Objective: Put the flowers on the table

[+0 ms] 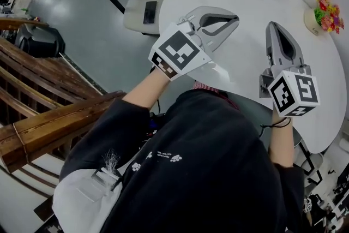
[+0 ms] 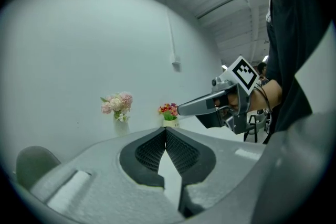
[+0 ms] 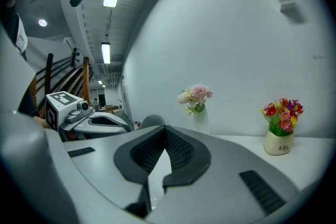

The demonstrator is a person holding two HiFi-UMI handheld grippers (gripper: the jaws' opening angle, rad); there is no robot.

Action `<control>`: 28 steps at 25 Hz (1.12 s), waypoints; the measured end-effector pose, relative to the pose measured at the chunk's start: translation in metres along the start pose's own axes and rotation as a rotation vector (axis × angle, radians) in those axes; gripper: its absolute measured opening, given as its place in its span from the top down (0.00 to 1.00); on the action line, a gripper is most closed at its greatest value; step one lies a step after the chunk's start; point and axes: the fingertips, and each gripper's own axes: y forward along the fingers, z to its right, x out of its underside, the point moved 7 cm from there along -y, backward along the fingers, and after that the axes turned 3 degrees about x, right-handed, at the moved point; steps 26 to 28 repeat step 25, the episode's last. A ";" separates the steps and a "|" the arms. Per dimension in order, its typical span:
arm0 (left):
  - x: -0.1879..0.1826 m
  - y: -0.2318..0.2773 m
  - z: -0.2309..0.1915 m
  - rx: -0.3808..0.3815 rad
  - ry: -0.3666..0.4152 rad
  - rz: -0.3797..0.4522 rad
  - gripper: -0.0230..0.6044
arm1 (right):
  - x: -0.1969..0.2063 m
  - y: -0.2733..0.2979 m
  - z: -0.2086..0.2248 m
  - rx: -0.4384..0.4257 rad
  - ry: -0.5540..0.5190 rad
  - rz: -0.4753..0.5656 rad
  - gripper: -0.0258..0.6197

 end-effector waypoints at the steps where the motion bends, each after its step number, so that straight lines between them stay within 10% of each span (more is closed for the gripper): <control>1: 0.000 -0.001 -0.001 0.006 0.010 -0.004 0.96 | 0.000 0.001 -0.001 -0.001 -0.001 -0.002 0.94; 28: 0.007 -0.015 -0.010 0.006 0.011 -0.026 0.96 | 0.009 -0.003 -0.005 0.006 0.000 -0.028 0.94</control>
